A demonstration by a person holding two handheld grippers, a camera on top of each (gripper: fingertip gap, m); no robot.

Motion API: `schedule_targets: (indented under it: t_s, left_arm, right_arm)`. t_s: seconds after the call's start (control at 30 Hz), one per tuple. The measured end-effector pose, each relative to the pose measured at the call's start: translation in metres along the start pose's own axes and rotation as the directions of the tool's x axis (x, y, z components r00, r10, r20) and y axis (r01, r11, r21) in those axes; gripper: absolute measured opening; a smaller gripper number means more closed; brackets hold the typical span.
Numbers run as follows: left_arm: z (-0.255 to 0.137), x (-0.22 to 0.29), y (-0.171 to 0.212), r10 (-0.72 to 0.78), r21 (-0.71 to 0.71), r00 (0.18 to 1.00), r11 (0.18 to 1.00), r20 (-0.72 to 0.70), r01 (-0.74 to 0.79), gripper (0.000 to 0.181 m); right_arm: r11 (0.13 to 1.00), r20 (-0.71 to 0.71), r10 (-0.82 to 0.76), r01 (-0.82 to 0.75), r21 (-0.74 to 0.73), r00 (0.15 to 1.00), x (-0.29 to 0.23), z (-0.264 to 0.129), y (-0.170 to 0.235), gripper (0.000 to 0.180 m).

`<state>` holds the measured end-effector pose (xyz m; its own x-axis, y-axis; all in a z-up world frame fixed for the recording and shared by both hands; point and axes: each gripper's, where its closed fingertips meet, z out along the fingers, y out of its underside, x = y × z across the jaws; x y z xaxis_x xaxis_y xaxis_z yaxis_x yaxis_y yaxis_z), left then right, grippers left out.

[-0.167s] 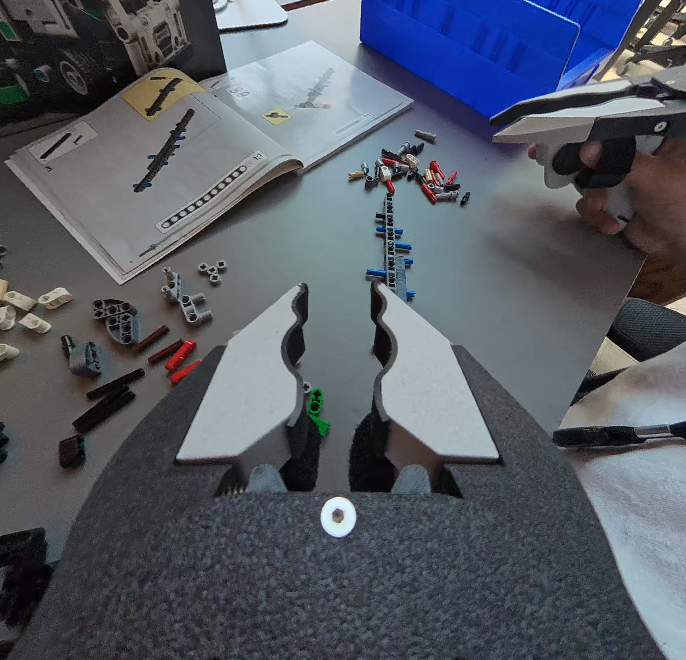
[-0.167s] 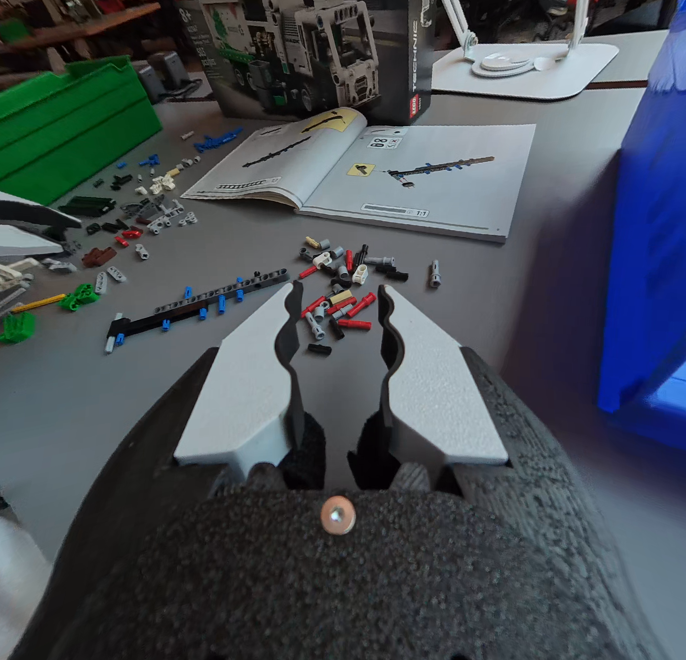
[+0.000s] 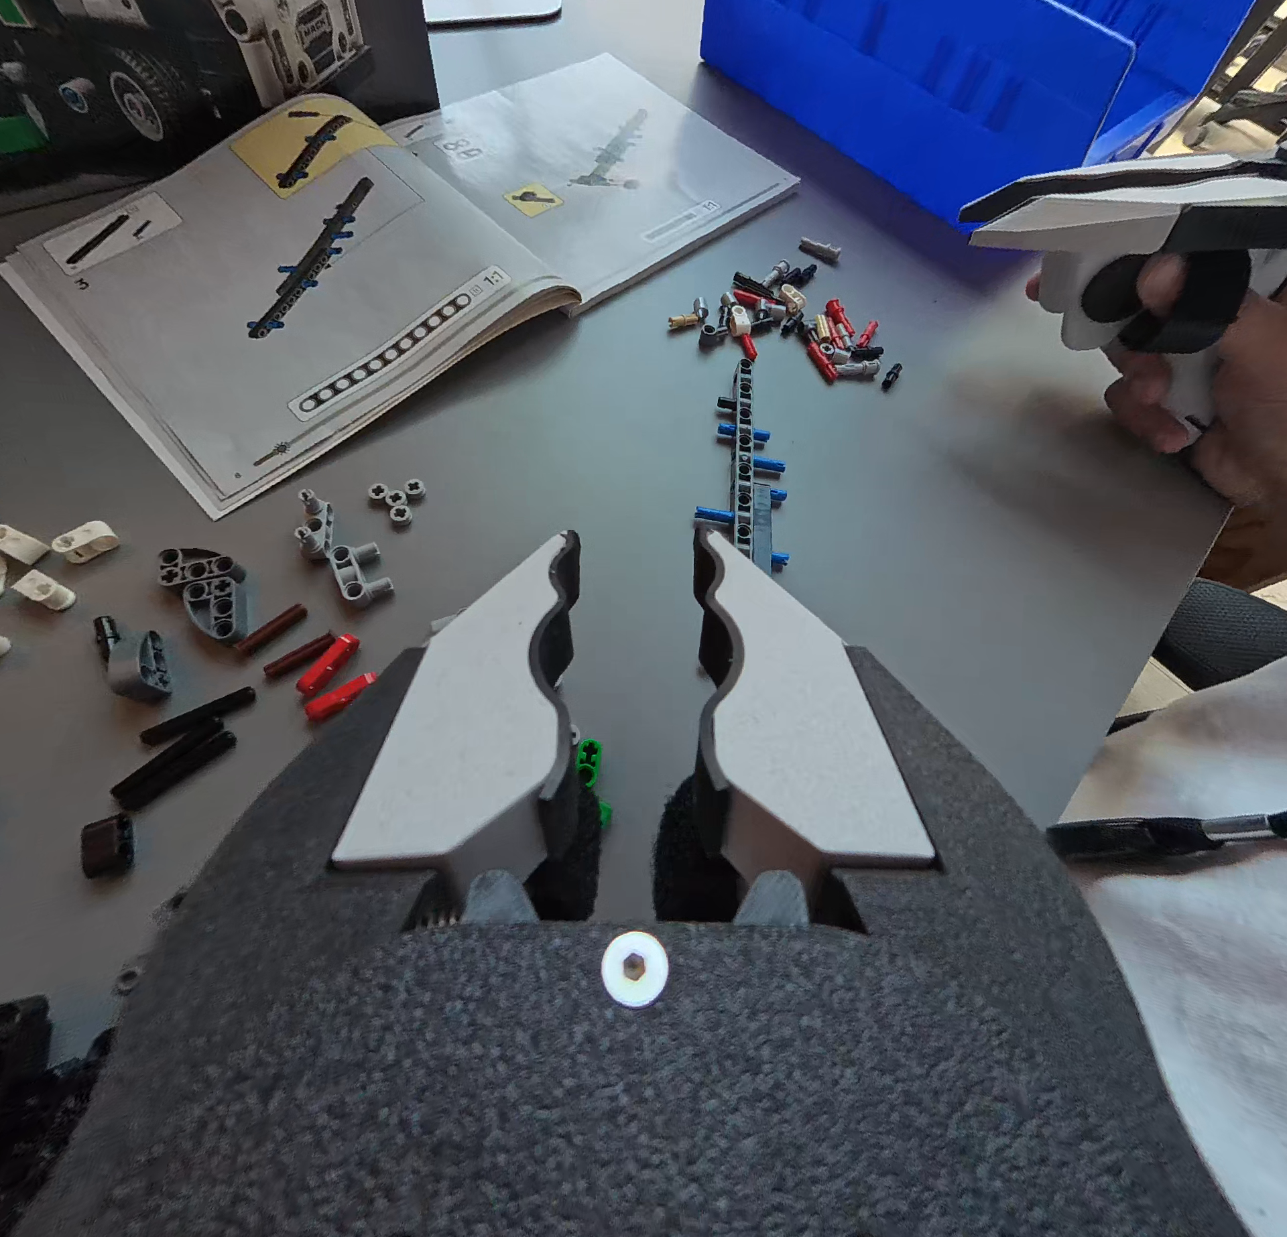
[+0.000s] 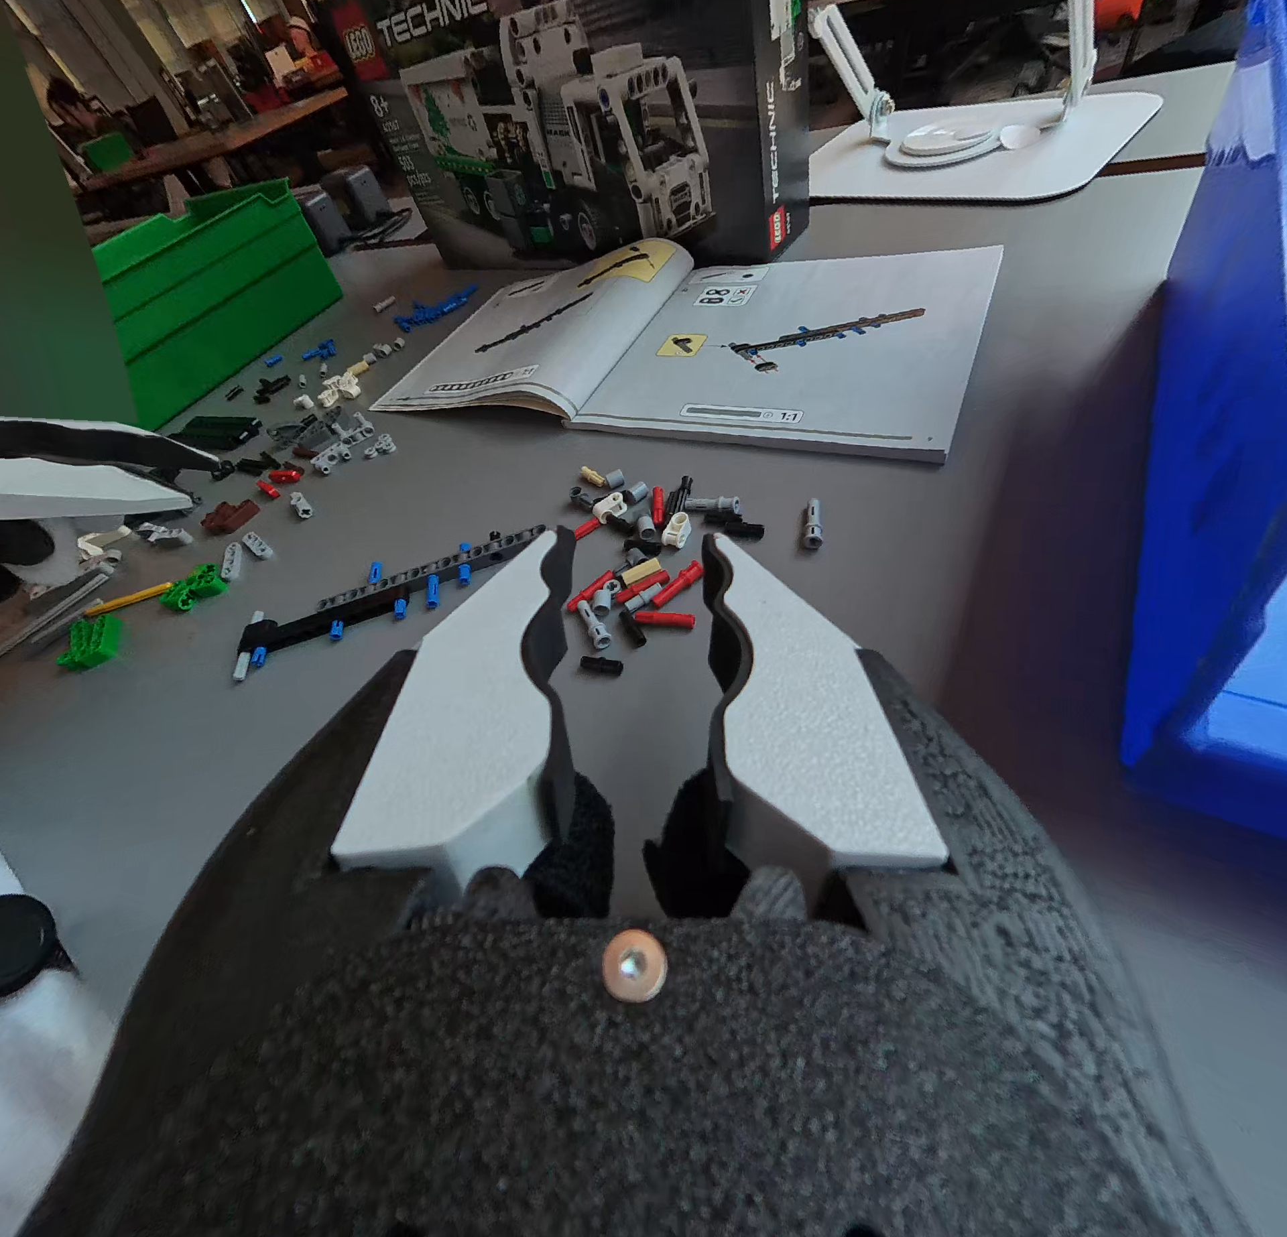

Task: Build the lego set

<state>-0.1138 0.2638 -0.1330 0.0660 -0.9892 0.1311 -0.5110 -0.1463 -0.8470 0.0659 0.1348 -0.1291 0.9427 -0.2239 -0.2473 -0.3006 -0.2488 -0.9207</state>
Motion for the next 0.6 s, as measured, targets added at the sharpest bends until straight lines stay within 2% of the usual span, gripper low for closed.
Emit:
schedule_targets:
  t_s: [0.3, 0.53, 0.6]
  left_arm:
    - [0.01, 0.003, 0.006, -0.008, -0.049, 1.0, 0.999, 0.001, 0.008, 0.031]
    - [-0.005, -0.014, 0.001, -0.016, -0.025, 0.999, 1.0, 0.029, 0.017, 0.028]
    - [-0.016, -0.033, -0.001, 0.021, -0.029, 0.996, 0.999, 0.089, -0.018, 0.026]
  right_arm:
    - [0.988, -0.019, -0.079, 0.076, -0.135, 0.997, -0.004, 0.012, 0.018, 0.035]
    - [0.986, -0.02, -0.083, 0.08, -0.146, 0.996, -0.004, 0.013, 0.019, 0.032]
    - [0.987, -0.013, -0.077, 0.074, -0.144, 0.997, -0.005, 0.013, 0.019, 0.031]
